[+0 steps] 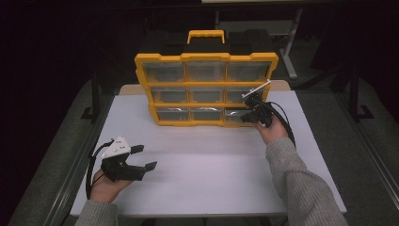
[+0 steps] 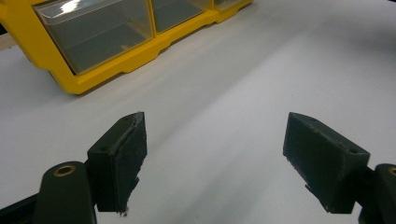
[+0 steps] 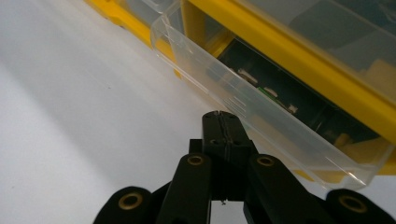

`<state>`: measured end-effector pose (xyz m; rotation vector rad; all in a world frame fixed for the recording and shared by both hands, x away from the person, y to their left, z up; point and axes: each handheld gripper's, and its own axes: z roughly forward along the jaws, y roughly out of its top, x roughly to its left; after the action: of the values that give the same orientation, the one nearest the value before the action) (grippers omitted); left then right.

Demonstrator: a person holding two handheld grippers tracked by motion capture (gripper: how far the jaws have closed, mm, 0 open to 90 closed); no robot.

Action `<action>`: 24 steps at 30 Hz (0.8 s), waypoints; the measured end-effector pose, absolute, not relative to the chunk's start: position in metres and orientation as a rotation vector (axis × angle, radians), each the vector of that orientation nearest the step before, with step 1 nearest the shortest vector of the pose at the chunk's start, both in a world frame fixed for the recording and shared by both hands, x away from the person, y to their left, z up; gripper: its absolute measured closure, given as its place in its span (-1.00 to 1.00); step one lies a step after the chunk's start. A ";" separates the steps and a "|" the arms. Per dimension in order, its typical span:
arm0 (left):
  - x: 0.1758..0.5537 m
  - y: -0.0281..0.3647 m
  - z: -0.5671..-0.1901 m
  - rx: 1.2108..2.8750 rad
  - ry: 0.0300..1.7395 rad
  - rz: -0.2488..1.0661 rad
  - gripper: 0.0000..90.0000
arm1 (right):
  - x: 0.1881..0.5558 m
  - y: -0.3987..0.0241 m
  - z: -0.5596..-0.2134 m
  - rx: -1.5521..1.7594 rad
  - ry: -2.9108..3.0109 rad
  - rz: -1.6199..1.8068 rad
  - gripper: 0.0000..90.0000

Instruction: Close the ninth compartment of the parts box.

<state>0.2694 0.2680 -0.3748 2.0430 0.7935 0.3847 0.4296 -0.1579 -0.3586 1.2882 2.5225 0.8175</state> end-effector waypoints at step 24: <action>0.270 0.270 -0.375 2.045 0.795 0.389 -0.53 | 0.435 -0.155 -0.362 1.241 2.430 0.780 0.98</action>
<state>0.2700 0.2700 -0.3752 2.0445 0.7952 0.3887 0.4354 -0.1554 -0.3623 1.2414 2.4295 0.7797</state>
